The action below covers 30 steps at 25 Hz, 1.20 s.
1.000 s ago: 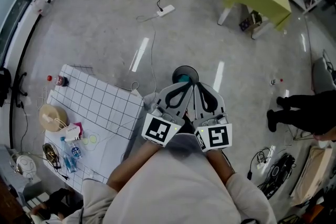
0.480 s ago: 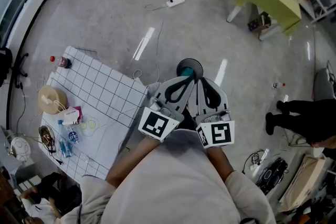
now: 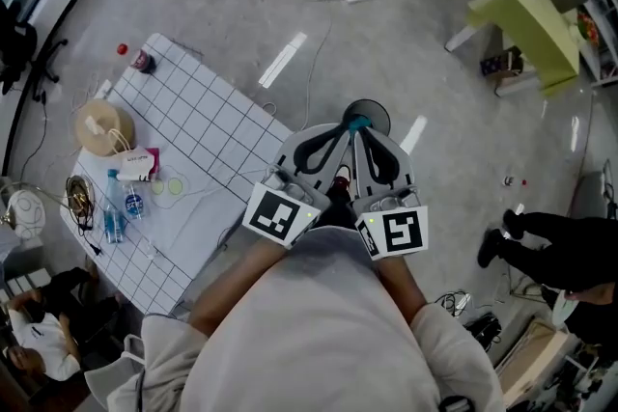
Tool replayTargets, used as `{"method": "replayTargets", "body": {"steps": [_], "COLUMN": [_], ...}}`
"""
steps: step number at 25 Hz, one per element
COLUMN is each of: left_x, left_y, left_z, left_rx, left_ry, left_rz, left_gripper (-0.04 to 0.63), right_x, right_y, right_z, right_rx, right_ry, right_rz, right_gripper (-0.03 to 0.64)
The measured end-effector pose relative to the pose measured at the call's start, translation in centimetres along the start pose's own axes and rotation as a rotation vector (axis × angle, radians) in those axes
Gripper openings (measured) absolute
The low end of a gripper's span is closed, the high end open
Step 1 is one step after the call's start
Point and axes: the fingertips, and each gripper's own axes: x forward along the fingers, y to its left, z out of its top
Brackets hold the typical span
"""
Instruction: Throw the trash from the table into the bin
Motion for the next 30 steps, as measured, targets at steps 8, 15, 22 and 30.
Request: {"method": "replayTargets", "body": {"steps": [8, 15, 22, 30], "left_x": [-6.7, -13.9, -21.6, -29.8], "left_y": [5.1, 9.4, 13.2, 16.0], "left_z": [0.9, 1.4, 1.8, 2.5], "left_rx": [0.019, 0.023, 0.025, 0.045], "left_ry": [-0.014, -0.023, -0.043, -0.078], "left_rz": [0.167, 0.329, 0.512, 0.729], "left_gripper": [0.006, 0.006, 0.007, 0.006], "right_x": [3.5, 6.3, 8.5, 9.4], "right_y": [7.5, 15.4, 23.3, 31.4], "right_z": [-0.4, -0.8, -1.6, -1.7], "right_rx": [-0.007, -0.018, -0.040, -0.087], "right_ry": [0.013, 0.029, 0.045, 0.059], "right_rz": [0.175, 0.347, 0.535, 0.752], "right_gripper": [0.020, 0.020, 0.020, 0.020]}}
